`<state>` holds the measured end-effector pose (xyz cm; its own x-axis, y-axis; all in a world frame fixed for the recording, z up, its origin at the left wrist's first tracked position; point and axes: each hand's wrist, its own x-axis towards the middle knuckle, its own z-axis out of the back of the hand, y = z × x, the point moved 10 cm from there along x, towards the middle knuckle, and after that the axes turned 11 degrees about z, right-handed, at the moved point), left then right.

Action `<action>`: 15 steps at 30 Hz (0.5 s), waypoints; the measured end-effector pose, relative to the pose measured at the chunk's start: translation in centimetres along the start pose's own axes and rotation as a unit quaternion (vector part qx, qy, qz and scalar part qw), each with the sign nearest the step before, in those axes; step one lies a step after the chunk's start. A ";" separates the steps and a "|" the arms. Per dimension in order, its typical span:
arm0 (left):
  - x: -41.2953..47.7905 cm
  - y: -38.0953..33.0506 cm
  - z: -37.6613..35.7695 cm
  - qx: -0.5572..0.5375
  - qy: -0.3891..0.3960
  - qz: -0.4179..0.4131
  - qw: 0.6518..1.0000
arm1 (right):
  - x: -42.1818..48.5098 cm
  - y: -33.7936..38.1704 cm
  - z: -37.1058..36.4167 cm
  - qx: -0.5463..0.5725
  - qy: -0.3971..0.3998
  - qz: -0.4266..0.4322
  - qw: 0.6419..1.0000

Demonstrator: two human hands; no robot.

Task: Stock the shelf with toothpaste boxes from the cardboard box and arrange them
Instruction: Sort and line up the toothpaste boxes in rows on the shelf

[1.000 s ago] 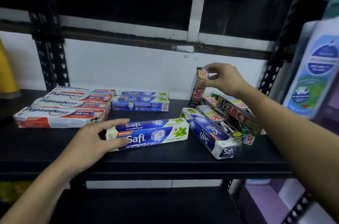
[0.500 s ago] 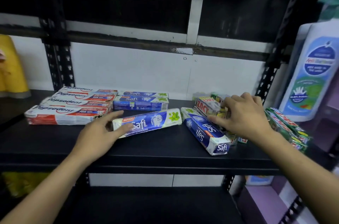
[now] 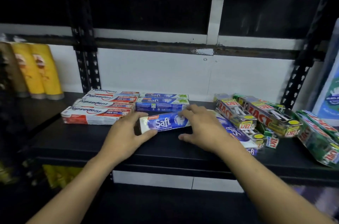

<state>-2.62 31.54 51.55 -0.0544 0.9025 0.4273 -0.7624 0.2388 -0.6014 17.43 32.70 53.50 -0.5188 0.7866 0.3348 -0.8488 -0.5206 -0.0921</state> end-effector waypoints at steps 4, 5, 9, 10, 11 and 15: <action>0.5 -0.9 2.4 0.125 -0.091 -0.067 0.986 | 2.9 -0.4 -1.3 0.002 -0.018 -0.020 1.000; 0.8 -0.6 3.3 0.132 -0.108 -0.070 0.983 | 3.2 -0.7 -1.6 0.009 -0.025 -0.023 0.999; 3.5 3.2 5.1 0.147 -0.136 0.003 0.980 | 4.3 -0.8 -2.5 0.006 -0.062 -0.038 0.997; 4.0 4.2 5.2 0.147 -0.136 0.028 0.979 | 4.6 -0.7 -2.7 0.003 -0.071 -0.046 0.996; 4.3 4.7 5.0 0.150 -0.135 0.043 0.979 | 4.8 -0.7 -2.8 0.002 -0.079 -0.057 0.995; 4.4 4.6 3.9 0.198 -0.110 0.033 0.973 | 6.1 -0.4 -3.4 -0.019 -0.074 -0.086 0.993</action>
<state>-8.87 35.24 53.26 -0.2153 0.8017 0.5576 -0.9391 -0.0133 -0.3435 14.30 38.86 52.41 -0.3471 0.8043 0.4824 -0.9286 -0.3668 -0.0566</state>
